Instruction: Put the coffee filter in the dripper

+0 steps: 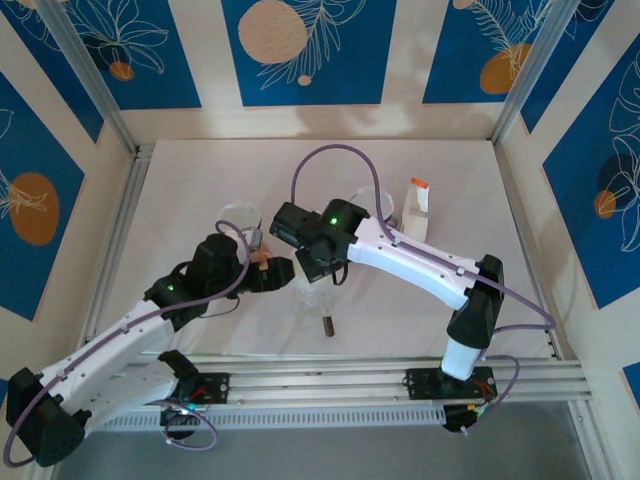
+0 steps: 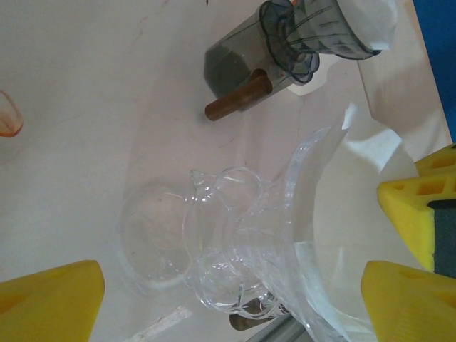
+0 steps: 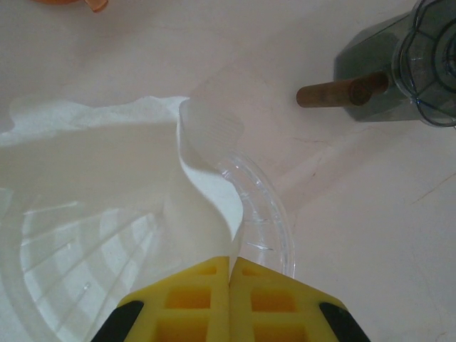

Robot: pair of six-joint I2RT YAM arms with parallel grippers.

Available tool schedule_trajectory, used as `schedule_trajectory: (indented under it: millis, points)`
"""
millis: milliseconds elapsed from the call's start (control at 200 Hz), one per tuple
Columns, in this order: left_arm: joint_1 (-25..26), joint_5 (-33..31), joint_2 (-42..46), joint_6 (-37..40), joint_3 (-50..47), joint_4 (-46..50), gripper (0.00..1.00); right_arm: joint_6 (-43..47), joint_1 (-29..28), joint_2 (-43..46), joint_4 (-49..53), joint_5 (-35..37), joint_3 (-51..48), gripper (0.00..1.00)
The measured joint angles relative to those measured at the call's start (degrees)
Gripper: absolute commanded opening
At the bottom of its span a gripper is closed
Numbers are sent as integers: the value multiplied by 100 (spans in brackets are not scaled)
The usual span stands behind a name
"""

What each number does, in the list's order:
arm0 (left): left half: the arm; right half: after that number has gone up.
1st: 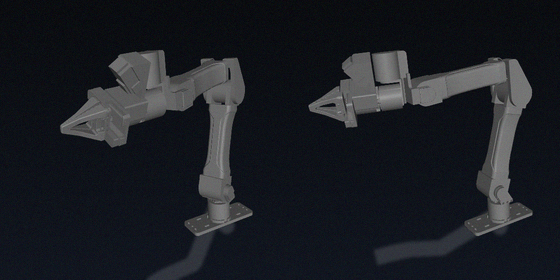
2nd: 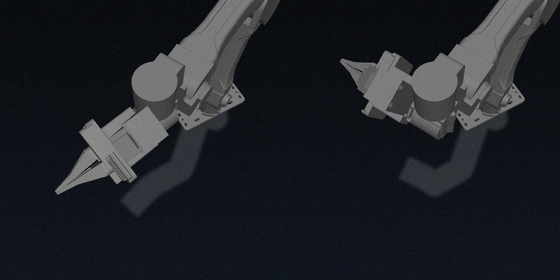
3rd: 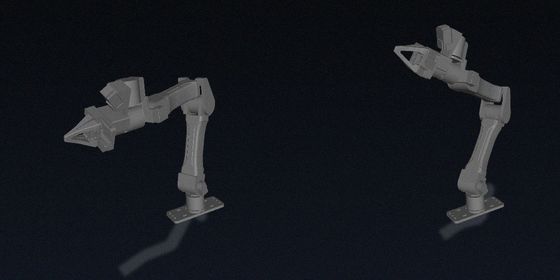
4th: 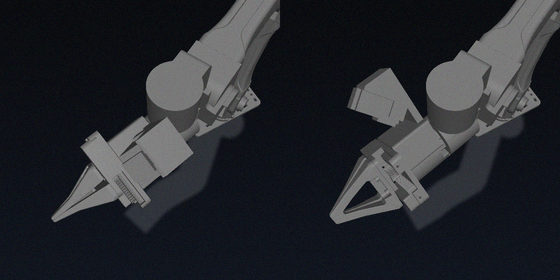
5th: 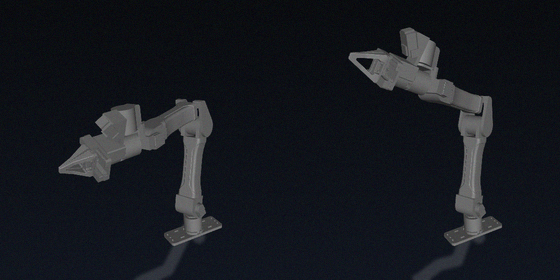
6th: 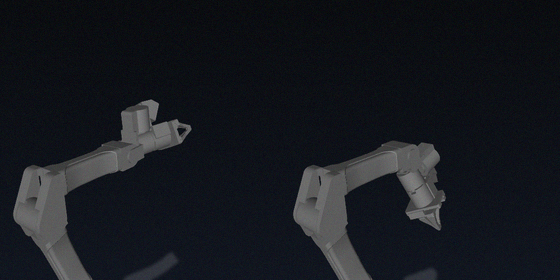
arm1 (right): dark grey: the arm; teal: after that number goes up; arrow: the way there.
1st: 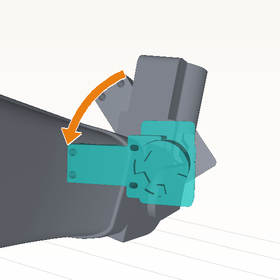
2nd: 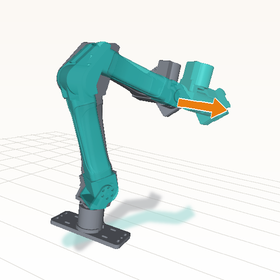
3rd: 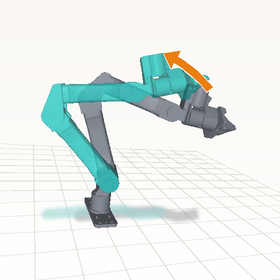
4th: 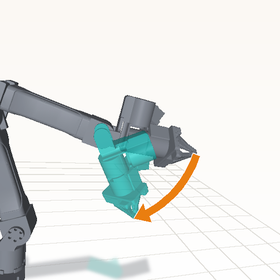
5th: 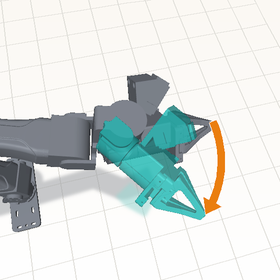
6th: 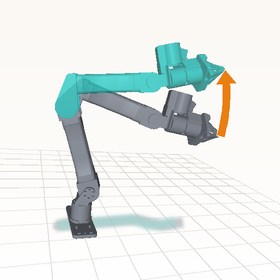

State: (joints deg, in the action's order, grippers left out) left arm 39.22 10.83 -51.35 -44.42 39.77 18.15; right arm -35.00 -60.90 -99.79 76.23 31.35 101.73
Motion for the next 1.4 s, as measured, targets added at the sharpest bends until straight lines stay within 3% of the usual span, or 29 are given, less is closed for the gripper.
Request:
schedule_trajectory:
  millis: [165, 335, 415, 625, 1020, 1401]
  points:
    - [0, 4, -35, -2, -74, -11, 90, -2, 0, 0, -9, 2, -31, 3]
    - [0, 13, -136, -4, -129, -111, 90, -55, -2, 22, -57, 24, -37, 30]
    - [0, 13, -164, -4, -138, -149, 90, -61, -2, 114, -155, 63, -98, 34]
    - [0, 33, -166, -11, -149, -216, 90, -162, 33, 688, -380, 24, -382, 34]
    - [-2, 120, -208, -22, -170, -256, 93, -328, 118, 844, -640, -133, -929, 13]
    - [-11, 229, 101, -151, -170, -271, 90, -321, 118, 839, -643, -136, -929, 12]
